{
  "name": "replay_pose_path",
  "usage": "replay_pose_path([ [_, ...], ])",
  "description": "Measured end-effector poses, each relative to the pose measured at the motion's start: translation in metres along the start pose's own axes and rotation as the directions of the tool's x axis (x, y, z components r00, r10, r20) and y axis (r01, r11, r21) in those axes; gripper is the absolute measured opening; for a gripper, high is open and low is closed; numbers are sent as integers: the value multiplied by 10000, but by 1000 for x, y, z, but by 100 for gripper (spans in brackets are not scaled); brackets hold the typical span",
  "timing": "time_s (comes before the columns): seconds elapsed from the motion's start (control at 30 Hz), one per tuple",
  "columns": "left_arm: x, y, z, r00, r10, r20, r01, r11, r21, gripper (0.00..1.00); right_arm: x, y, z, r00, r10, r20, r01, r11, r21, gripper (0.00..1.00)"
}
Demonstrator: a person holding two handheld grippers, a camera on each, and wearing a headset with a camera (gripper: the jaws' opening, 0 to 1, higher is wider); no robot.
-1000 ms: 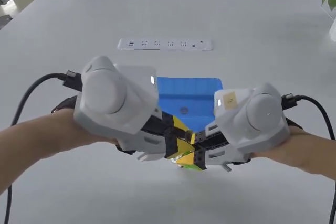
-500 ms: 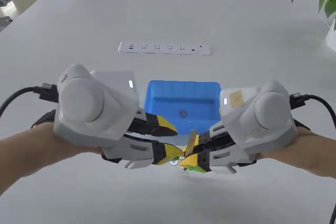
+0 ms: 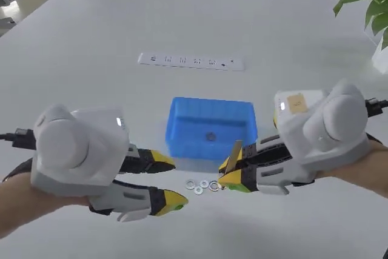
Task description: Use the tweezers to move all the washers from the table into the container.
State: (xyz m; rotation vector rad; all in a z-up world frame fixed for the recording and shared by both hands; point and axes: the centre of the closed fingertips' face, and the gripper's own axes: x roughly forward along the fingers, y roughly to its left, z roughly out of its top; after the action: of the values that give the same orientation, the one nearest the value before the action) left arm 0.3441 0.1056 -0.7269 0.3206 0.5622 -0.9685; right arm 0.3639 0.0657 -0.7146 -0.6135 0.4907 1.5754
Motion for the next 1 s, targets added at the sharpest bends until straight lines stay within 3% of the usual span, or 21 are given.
replay_pose_path([
  [0.4, -4, -3, -14, 9999, 142, 50, -140, 9994, -326, 48, -16, -22, 30, 9994, -253, 229, 261, 9990, -360, 9],
  [0.6, -10, 3, -19, 9988, 471, 152, -464, 9981, -416, 61, -23, -50, 40, 9955, -780, 538, 790, 9967, -182, 9],
  [0.73, -13, 6, -22, 9977, 666, 108, -660, 9967, -474, 71, -23, -72, 41, 9906, -1210, 631, 1214, 9926, -27, 9],
  [0.77, -13, 6, -23, 9976, 693, 47, -687, 9948, -750, 75, -22, -78, 39, 9901, -1287, 563, 1291, 9916, -40, 9],
  [0.83, -14, 10, -22, 9953, 961, 140, -949, 9932, -675, 85, -19, -87, 34, 9901, -1356, 361, 1362, 9906, -155, 9],
  [1.0, -13, 10, -27, 9937, 1117, 5, -1113, 9909, -750, 91, -8, -102, 18, 9898, -1425, -65, 1424, 9897, -131, 9],
])
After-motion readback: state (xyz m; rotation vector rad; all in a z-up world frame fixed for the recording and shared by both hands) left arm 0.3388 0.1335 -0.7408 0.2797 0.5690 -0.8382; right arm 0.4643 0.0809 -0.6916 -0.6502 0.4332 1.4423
